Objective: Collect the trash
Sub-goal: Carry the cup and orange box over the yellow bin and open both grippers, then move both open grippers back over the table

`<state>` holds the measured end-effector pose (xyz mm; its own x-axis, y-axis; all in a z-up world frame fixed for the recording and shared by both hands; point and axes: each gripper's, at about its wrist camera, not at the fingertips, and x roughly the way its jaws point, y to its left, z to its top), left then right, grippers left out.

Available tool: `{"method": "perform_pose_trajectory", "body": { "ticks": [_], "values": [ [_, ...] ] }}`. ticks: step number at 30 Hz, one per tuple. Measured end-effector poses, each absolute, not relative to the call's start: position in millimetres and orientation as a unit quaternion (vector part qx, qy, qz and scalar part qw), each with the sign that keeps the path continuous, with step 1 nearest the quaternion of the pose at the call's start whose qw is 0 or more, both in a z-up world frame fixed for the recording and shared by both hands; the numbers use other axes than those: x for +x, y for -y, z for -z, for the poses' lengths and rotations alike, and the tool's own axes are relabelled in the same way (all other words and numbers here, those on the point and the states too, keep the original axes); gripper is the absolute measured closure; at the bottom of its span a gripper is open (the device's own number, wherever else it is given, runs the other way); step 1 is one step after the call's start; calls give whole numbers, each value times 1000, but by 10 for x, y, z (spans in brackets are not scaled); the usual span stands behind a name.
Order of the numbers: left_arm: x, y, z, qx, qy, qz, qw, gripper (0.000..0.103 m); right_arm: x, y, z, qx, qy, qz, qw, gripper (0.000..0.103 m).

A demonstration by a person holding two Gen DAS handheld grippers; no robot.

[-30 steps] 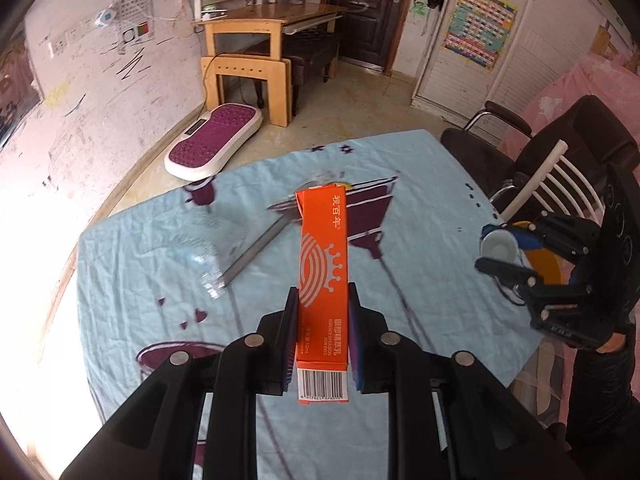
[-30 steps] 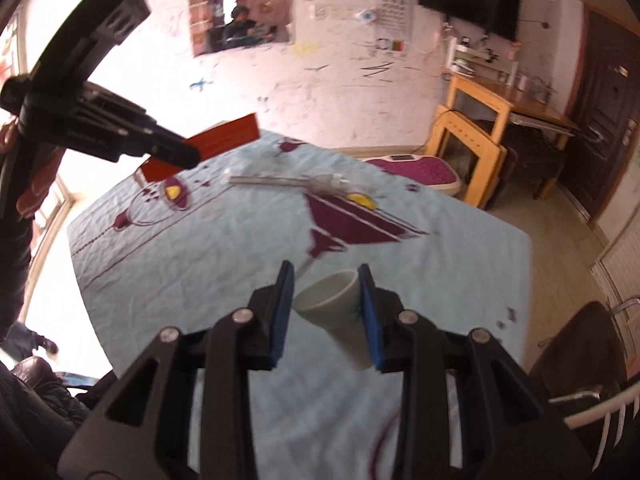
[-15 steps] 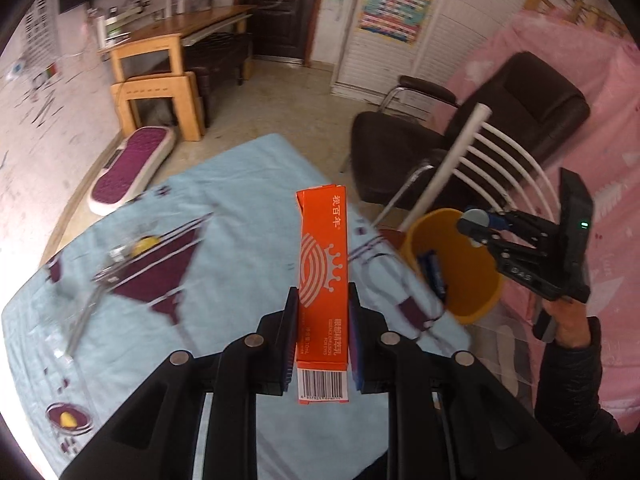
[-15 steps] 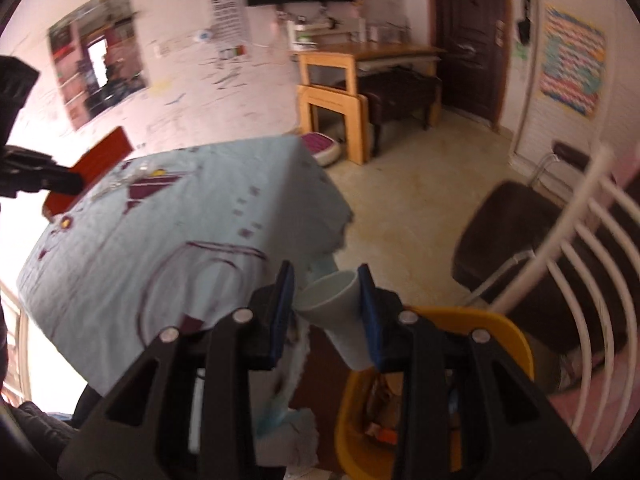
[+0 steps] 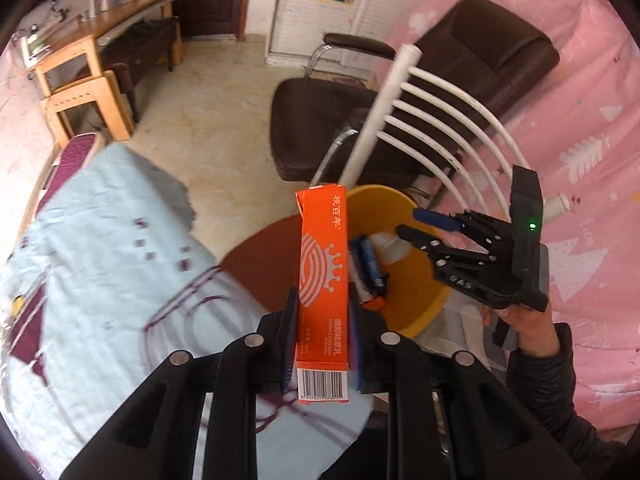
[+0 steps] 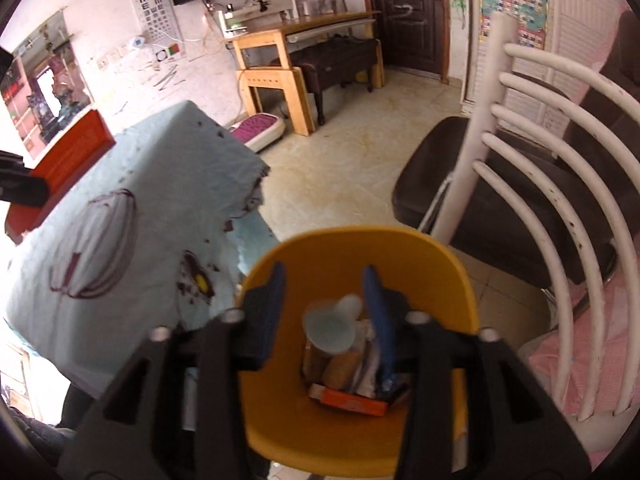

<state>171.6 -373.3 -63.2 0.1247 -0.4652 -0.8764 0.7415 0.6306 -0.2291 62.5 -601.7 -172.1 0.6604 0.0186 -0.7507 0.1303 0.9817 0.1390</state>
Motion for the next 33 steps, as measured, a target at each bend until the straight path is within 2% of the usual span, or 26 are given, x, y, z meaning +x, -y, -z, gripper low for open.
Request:
{"method": "perform_pose_trajectory", "body": {
  "ticks": [1, 8, 10, 11, 13, 15, 16, 23, 27, 33],
  "values": [
    [1691, 3836, 680, 134, -524, 414, 733, 84, 608, 6056, 1741, 93, -409, 35, 907, 46],
    [1612, 4459, 1048, 131, -550, 437, 700, 84, 327, 6339, 1658, 118, -381, 61, 915, 44],
    [1667, 4638, 1209, 114, -571, 436, 687, 83, 233, 6382, 1600, 118, -372, 58, 919, 33],
    [1690, 4717, 1275, 113, -576, 432, 685, 81, 180, 6395, 1573, 113, -369, 60, 920, 31],
    [1751, 4880, 1440, 120, -591, 418, 680, 66, 123, 6426, 1532, 109, -368, 66, 921, 30],
    [1757, 4974, 1528, 121, -593, 416, 678, 30, 47, 6457, 1514, 109, -367, 71, 921, 30],
    [1761, 4983, 1538, 117, -592, 416, 681, 25, 16, 6470, 1506, 110, -366, 73, 921, 30],
    [1794, 4759, 1359, 109, -567, 395, 715, 23, 38, 6383, 1460, 103, -364, 57, 924, 30],
    [1863, 4505, 1182, 105, -555, 384, 730, 23, 164, 6203, 1364, 87, -359, 42, 928, 19],
    [1994, 3995, 860, 92, -527, 363, 763, 23, 396, 5818, 1186, 52, -362, 17, 931, 19]
  ]
}}
